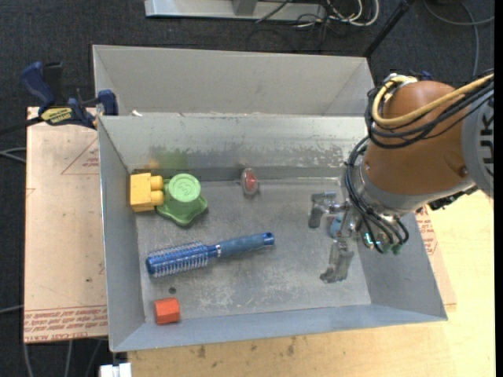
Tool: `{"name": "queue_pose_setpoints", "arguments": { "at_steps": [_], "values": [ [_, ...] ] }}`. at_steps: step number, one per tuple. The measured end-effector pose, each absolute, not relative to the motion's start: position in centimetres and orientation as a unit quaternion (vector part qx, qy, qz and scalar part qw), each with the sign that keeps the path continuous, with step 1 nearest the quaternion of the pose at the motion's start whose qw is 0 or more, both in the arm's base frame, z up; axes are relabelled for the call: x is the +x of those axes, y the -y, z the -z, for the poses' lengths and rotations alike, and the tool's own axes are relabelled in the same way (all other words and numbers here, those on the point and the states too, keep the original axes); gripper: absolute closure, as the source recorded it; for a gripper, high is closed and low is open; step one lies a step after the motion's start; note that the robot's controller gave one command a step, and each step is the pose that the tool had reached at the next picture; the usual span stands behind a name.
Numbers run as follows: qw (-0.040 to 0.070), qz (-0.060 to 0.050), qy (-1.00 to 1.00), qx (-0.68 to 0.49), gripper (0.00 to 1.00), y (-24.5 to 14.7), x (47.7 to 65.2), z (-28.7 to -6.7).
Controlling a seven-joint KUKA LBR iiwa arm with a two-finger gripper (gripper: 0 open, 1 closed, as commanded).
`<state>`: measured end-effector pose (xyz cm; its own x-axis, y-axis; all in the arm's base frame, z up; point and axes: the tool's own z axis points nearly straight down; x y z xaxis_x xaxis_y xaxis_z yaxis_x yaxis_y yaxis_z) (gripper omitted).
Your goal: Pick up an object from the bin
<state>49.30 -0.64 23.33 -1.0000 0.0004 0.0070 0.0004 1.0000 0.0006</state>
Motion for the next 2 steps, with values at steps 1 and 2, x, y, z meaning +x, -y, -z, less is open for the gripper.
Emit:
{"name": "queue_pose_setpoints", "arguments": {
  "at_steps": [1,2],
  "values": [
    [0.003,0.001,0.994,-0.108,0.00,-4.4,50.7,-11.6],
    [-0.001,0.000,0.999,-0.045,0.00,-4.8,57.7,-6.9]
  ]
}}
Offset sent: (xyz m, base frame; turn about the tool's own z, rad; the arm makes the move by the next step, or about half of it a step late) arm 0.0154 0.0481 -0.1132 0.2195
